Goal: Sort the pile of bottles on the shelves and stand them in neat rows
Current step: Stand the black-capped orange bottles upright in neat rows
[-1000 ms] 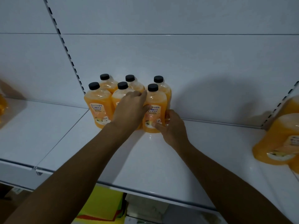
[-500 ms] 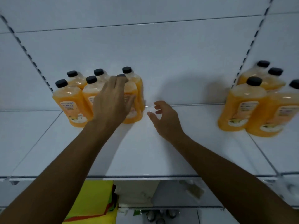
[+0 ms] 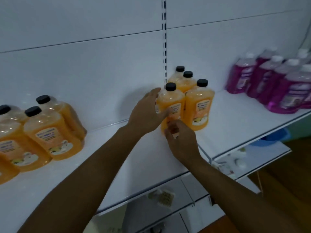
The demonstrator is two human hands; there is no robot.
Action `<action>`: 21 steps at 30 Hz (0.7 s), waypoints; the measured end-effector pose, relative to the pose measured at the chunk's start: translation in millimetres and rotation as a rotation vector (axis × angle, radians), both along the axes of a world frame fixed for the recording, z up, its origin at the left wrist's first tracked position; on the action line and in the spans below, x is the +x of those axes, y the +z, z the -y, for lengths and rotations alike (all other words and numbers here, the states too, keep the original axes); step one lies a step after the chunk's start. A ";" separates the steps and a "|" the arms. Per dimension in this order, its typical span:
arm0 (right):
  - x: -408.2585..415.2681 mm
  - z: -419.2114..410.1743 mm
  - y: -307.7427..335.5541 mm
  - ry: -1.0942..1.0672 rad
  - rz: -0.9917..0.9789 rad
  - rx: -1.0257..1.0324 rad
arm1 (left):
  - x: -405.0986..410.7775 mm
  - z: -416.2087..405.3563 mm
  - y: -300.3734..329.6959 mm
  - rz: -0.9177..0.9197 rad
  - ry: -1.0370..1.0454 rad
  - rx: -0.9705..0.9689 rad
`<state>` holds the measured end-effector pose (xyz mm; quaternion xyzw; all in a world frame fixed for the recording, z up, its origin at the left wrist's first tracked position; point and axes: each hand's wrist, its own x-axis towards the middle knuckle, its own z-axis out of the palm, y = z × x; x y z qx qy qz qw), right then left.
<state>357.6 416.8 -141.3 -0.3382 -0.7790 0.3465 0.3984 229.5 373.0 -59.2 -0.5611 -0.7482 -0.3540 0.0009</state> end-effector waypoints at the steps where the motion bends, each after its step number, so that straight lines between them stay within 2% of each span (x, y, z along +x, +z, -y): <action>1: 6.4 -5.7 -0.4 -0.024 -0.001 0.000 | 1.8 -6.9 0.0 0.002 -0.008 0.006; 6: 21.0 -22.6 -3.6 -0.057 0.015 -0.005 | -5.3 -18.1 2.1 0.093 0.034 0.009; 12: 3.5 -18.5 -8.3 0.006 0.077 -0.065 | -27.6 13.1 9.4 0.156 0.059 0.003; 17: -35.2 -5.8 2.6 0.308 0.079 -0.269 | -52.3 57.3 18.5 0.154 0.058 -0.026; 21: -62.7 13.2 8.4 0.493 0.111 -0.261 | -69.7 91.0 24.9 0.130 0.135 0.000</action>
